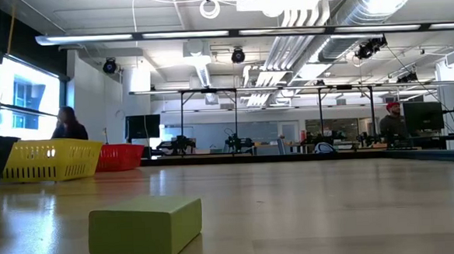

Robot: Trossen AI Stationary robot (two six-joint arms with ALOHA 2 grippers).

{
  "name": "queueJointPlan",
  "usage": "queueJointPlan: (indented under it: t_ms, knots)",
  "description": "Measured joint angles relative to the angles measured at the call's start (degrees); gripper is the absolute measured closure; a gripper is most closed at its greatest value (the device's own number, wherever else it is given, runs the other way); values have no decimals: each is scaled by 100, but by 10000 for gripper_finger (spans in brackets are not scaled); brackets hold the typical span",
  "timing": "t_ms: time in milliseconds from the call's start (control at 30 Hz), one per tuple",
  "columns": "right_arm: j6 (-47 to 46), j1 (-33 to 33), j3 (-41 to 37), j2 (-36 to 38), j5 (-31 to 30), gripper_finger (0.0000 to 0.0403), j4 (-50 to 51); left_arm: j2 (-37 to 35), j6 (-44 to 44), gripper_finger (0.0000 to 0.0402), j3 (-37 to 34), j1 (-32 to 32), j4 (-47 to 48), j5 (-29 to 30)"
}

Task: Sort & place blocks by color
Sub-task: Put the square wooden block into the black basket

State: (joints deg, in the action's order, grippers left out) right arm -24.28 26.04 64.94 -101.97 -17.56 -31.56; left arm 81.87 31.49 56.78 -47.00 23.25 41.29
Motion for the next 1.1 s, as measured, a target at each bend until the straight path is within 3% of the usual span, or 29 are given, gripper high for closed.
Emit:
queueJointPlan:
  t_ms: [367, 600, 1100]
  knots:
    - [-16, 13, 710, -46, 17, 176, 1645, -2, 2349, 289, 281, 55, 2536, -1780]
    - [-277, 195, 717, -52, 37, 176, 2472, -2, 3373, 289, 281, 48, 3342, -2702]
    - [-48, 566, 722, -756, -83, 176, 2590, -4, 3755, 280, 4, 92, 3525, -3078]
